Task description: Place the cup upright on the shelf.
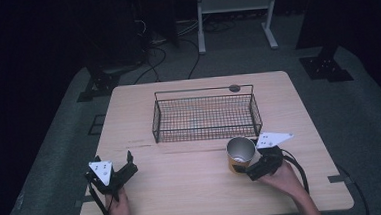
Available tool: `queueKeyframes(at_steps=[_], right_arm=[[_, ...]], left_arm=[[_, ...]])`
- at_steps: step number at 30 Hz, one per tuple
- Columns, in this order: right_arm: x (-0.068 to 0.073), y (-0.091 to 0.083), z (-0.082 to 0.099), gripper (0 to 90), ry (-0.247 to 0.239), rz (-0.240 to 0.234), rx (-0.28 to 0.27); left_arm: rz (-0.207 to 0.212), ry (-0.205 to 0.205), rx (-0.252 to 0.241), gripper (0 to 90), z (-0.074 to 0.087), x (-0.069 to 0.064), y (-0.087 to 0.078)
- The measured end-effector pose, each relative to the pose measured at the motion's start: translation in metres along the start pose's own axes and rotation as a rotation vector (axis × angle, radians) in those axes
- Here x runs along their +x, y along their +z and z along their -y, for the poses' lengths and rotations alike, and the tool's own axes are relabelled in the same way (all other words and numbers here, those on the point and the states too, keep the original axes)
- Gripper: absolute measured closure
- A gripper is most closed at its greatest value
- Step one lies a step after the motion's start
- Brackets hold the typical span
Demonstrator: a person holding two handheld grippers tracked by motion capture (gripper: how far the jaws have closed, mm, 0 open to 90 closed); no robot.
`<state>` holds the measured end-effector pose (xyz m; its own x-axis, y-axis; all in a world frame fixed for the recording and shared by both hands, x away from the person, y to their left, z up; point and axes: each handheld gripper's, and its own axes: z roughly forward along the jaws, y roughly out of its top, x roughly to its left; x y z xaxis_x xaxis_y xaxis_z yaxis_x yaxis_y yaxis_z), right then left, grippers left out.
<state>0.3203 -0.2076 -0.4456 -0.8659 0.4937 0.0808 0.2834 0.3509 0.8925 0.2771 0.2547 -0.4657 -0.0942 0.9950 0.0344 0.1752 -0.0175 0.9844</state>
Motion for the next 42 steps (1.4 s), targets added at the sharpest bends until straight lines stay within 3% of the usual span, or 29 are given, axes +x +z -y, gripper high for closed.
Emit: queueKeyframes(at_steps=[9,11,17,28,42], right_arm=[[-0.004,0.002,0.001,0.6,0.012,0.005,0.000],[-0.005,0.002,0.001,6.2,0.012,-0.009,-0.008],[-0.006,0.001,0.001,12.0,0.009,-0.010,-0.014],[-0.006,0.000,-0.001,12.5,0.007,-0.014,-0.008],[-0.014,-0.012,-0.029,12.8,0.009,-0.044,-0.025]], left_arm=[[0.001,0.002,0.001,0.0,0.000,0.000,0.000],[0.001,0.002,0.001,0.0,0.000,0.000,0.000],[0.001,0.002,0.002,0.0,0.000,0.000,0.000],[0.000,0.001,0.001,0.0,0.000,0.000,0.000],[0.000,-0.002,0.003,0.0,0.000,0.000,0.000]])
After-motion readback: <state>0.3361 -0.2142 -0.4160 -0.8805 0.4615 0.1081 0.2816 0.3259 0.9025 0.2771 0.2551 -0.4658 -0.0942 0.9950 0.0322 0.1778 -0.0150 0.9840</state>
